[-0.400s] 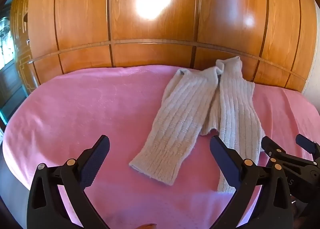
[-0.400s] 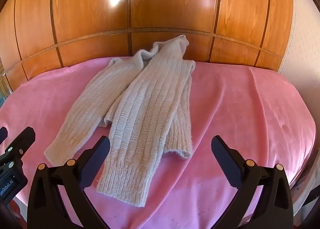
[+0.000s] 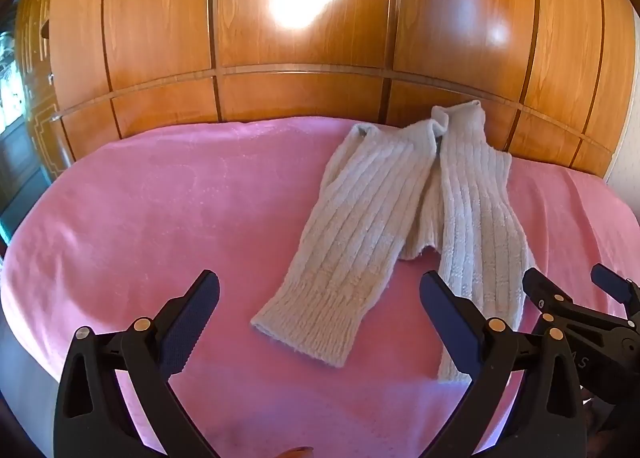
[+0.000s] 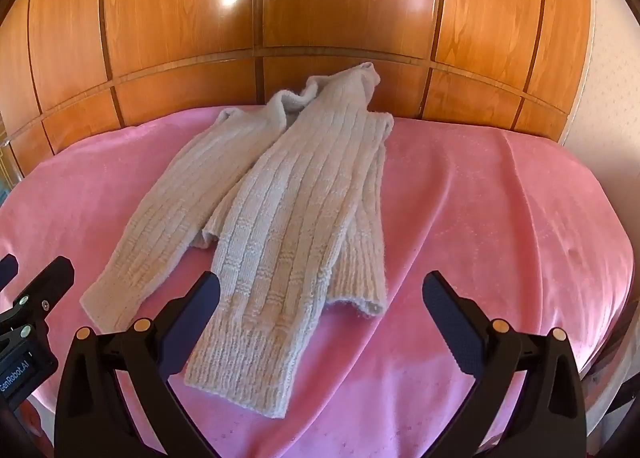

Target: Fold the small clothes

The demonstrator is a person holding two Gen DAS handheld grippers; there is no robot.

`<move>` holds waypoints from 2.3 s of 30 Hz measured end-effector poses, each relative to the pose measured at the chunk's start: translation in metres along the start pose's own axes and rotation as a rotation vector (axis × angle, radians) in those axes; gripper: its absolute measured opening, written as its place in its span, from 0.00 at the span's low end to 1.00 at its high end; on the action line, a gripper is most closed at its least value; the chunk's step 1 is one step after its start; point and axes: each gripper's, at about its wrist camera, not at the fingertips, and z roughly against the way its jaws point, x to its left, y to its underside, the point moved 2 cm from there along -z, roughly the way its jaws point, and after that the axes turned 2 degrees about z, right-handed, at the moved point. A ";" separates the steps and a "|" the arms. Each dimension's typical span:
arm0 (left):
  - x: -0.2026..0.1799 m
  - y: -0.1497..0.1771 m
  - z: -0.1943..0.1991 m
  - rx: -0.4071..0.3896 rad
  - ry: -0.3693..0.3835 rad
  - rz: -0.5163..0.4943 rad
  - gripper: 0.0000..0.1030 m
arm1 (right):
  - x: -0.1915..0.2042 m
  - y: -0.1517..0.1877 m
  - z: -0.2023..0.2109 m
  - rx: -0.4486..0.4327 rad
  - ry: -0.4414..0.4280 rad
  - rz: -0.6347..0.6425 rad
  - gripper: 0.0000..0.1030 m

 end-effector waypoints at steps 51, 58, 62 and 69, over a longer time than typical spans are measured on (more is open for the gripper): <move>0.019 0.010 0.006 0.000 -0.073 -0.011 0.96 | -0.007 0.015 0.002 0.039 -0.119 -0.037 0.98; 0.022 0.011 0.002 0.014 -0.083 -0.012 0.96 | -0.002 0.019 -0.004 0.062 -0.146 -0.028 0.98; 0.023 0.011 0.002 0.008 -0.090 -0.016 0.96 | 0.001 0.022 -0.007 0.075 -0.164 -0.024 0.98; 0.028 0.014 0.000 0.012 -0.096 -0.014 0.96 | 0.009 0.028 -0.010 0.099 -0.206 -0.014 0.98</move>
